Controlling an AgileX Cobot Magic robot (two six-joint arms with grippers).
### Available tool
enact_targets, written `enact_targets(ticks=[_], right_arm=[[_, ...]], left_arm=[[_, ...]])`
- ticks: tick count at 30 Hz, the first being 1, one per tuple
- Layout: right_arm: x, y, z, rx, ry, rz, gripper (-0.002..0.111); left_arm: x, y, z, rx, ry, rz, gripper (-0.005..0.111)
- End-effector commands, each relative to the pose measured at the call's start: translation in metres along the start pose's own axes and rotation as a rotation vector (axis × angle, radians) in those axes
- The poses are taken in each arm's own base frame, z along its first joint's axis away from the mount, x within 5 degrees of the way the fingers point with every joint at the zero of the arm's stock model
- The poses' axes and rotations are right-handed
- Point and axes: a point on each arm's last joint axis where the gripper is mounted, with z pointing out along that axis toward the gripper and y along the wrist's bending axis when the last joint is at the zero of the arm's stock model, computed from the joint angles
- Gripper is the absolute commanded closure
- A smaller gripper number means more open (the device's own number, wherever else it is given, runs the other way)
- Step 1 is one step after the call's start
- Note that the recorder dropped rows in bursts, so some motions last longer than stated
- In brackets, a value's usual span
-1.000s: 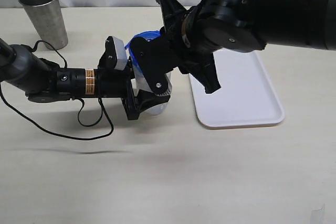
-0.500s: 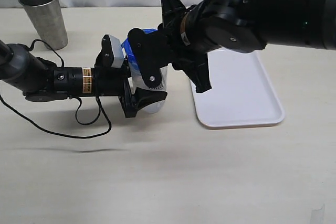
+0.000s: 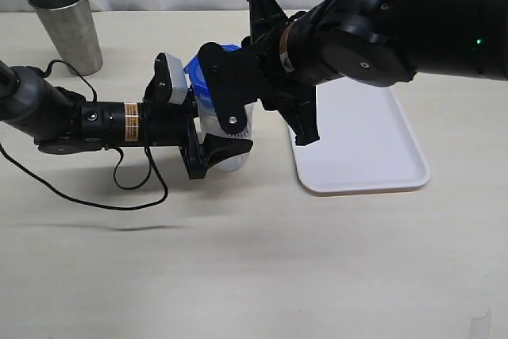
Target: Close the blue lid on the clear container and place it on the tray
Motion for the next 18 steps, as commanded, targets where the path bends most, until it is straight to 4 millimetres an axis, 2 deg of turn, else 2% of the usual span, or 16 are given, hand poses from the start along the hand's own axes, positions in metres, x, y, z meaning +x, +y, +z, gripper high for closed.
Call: enact_targets(ticks=[1, 10, 18], right_arm=[[-0.012, 0.018, 0.011, -0.09, -0.057, 0.146, 0.07], [-0.008, 0.015, 0.006, -0.087, -0.055, 0.245, 0.07], [0.009, 0.006, -0.021, -0.128, -0.139, 0.436, 0.07]], left_arm=[[-0.005, -0.011, 0.005, 0.079, -0.044, 0.036, 0.107], [-0.004, -0.011, 0.005, 0.076, -0.036, 0.036, 0.107], [-0.004, -0.011, 0.005, 0.074, -0.032, 0.036, 0.107]])
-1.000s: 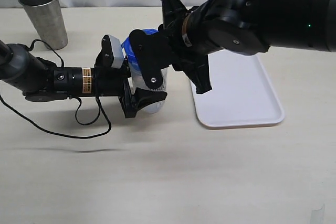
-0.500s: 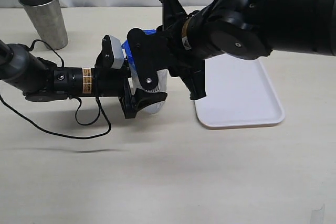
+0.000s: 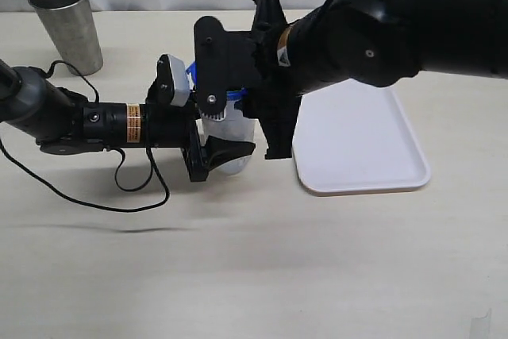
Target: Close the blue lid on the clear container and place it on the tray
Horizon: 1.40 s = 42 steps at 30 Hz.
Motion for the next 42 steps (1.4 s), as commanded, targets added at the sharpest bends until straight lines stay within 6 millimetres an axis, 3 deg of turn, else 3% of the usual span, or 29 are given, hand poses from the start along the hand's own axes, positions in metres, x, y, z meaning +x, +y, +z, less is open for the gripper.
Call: enact_targets(ticks=[1, 7, 9, 13, 14, 17, 21, 24, 27, 35, 42], right_arm=[[0.01, 0.005, -0.012, -0.122, -0.03, 0.131, 0.07], [0.001, 0.004, -0.036, -0.188, -0.153, 0.267, 0.07], [-0.005, -0.002, -0.049, -0.204, -0.178, 0.419, 0.07], [-0.017, -0.029, -0.078, -0.178, -0.178, 0.625, 0.07], [-0.017, -0.041, -0.086, -0.13, -0.157, 0.744, 0.07], [-0.005, -0.06, -0.095, -0.133, -0.067, 0.84, 0.07], [0.021, -0.076, -0.07, -0.378, -0.019, 0.997, 0.07], [0.032, -0.074, -0.039, -0.499, -0.033, 0.954, 0.068], [0.024, -0.07, -0.026, -0.516, -0.073, 0.897, 0.059], [0.035, -0.07, -0.009, -0.449, 0.012, 0.852, 0.059], [0.038, -0.061, 0.013, -0.521, 0.055, 0.864, 0.059]], left_arm=[[-0.003, -0.009, 0.004, 0.062, -0.033, 0.028, 0.107], [-0.003, -0.009, 0.004, 0.06, -0.034, 0.029, 0.107], [-0.003, -0.009, 0.004, 0.06, -0.035, 0.071, 0.107], [-0.003, -0.009, 0.004, 0.057, -0.037, 0.221, 0.107], [-0.003, -0.009, 0.004, 0.056, -0.038, 0.246, 0.107], [-0.003, -0.009, 0.004, 0.055, -0.04, 0.309, 0.107], [-0.003, -0.009, 0.004, 0.062, -0.039, 0.334, 0.107], [-0.003, -0.01, 0.004, 0.062, -0.04, 0.367, 0.107], [-0.003, -0.01, 0.004, 0.062, -0.04, 0.367, 0.107], [-0.003, -0.009, 0.004, 0.061, -0.039, 0.367, 0.107], [-0.003, -0.009, 0.004, 0.061, -0.038, 0.363, 0.107]])
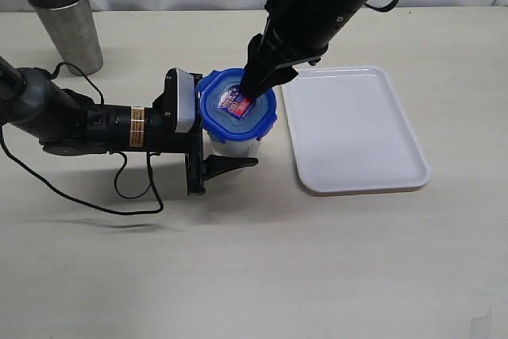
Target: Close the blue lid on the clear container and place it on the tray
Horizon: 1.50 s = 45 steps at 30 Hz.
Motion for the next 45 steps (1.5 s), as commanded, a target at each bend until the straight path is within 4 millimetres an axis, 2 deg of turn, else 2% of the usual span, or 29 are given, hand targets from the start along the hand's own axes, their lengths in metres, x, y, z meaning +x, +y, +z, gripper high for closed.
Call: enact_targets(ticks=[1, 7, 13, 17, 22, 26, 28, 33, 38, 41, 45], right_arm=[[0.002, -0.002, 0.013, -0.04, 0.036, -0.011, 0.059], [0.004, -0.001, 0.029, -0.139, 0.071, -0.007, 0.06], [0.01, -0.003, 0.049, -0.224, 0.132, -0.005, 0.07], [0.011, -0.005, 0.05, -0.209, 0.138, -0.015, 0.07], [0.007, -0.006, 0.03, -0.111, 0.099, -0.058, 0.07], [0.004, 0.001, 0.006, -0.062, 0.06, -0.095, 0.07], [0.002, 0.006, -0.007, -0.047, 0.031, -0.128, 0.068], [0.0, 0.022, -0.043, -0.007, -0.043, -0.255, 0.055], [0.001, 0.042, -0.075, 0.048, -0.106, -0.358, 0.054], [0.001, 0.06, -0.078, 0.139, -0.034, -0.404, 0.054], [0.001, 0.083, -0.056, 0.266, 0.165, -0.466, 0.054]], left_arm=[[-0.001, -0.002, 0.002, 0.004, -0.006, -0.003, 0.107], [-0.001, -0.002, 0.002, 0.004, -0.008, -0.003, 0.107], [-0.001, -0.002, 0.002, 0.004, -0.01, -0.014, 0.107], [-0.001, -0.002, 0.002, 0.004, -0.01, -0.014, 0.107], [-0.001, -0.002, 0.002, 0.003, -0.01, -0.024, 0.107], [0.0, -0.002, 0.002, 0.002, 0.0, -0.041, 0.107], [-0.002, -0.003, 0.001, 0.018, -0.001, -0.029, 0.107], [-0.009, -0.006, -0.001, 0.101, -0.001, 0.039, 0.107], [-0.025, -0.005, -0.007, 0.181, 0.053, 0.127, 0.107], [-0.033, -0.005, -0.011, 0.214, 0.054, 0.148, 0.107], [-0.036, -0.006, -0.012, 0.243, 0.059, 0.157, 0.107]])
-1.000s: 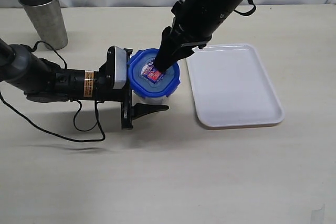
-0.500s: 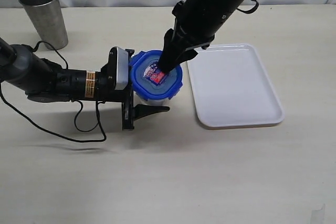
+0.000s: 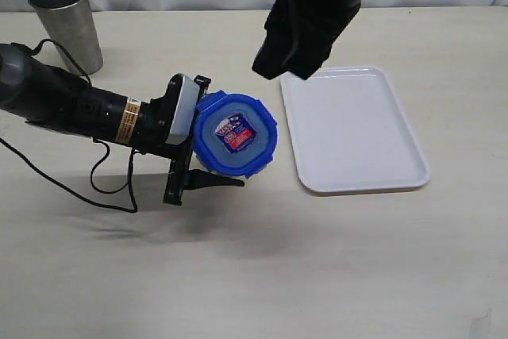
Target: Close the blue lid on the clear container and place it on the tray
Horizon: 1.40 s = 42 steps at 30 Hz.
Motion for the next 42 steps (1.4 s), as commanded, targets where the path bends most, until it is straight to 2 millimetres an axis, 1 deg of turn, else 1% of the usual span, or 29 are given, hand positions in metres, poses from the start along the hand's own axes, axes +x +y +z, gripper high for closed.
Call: enact_targets(ticks=[1, 4, 7, 10, 18, 22, 26, 28, 31, 33, 37, 42], right_arm=[[-0.011, 0.025, 0.02, 0.083, 0.203, -0.117, 0.055], [-0.024, 0.043, 0.037, 0.045, 0.219, -0.27, 0.056], [-0.031, 0.052, 0.05, 0.082, 0.251, -0.369, 0.056], [-0.033, 0.051, 0.059, 0.105, 0.293, -0.373, 0.056], [-0.036, 0.055, 0.086, -0.015, 0.326, -0.367, 0.057], [-0.034, 0.055, 0.099, -0.035, 0.352, -0.366, 0.057], [-0.031, 0.056, 0.109, -0.056, 0.373, -0.358, 0.062], [-0.03, 0.057, 0.113, -0.063, 0.379, -0.344, 0.063], [-0.025, 0.058, 0.118, -0.079, 0.402, -0.346, 0.063], [-0.017, 0.058, 0.123, -0.093, 0.429, -0.353, 0.063], [-0.001, 0.054, 0.13, -0.127, 0.468, -0.315, 0.063], [0.0, 0.059, 0.132, -0.171, 0.453, -0.318, 0.063]], left_arm=[[-0.009, 0.0, -0.001, 0.026, -0.027, 0.008, 0.107], [-0.012, -0.003, 0.002, 0.05, -0.03, 0.021, 0.107], [-0.013, -0.005, 0.008, 0.061, -0.011, 0.032, 0.107], [-0.012, -0.006, 0.012, 0.067, 0.033, 0.04, 0.107], [-0.013, -0.006, 0.015, 0.069, 0.036, 0.046, 0.107], [-0.013, -0.006, 0.015, 0.065, 0.035, 0.044, 0.107], [-0.014, -0.006, 0.015, 0.058, 0.029, 0.039, 0.107], [-0.016, -0.005, 0.015, 0.055, 0.007, 0.034, 0.107], [-0.019, -0.005, 0.015, 0.047, -0.033, 0.025, 0.107], [-0.02, -0.005, 0.015, 0.048, -0.04, 0.025, 0.107], [-0.02, -0.005, 0.015, 0.048, -0.04, 0.025, 0.107], [-0.021, -0.004, 0.015, 0.041, -0.048, 0.02, 0.107]])
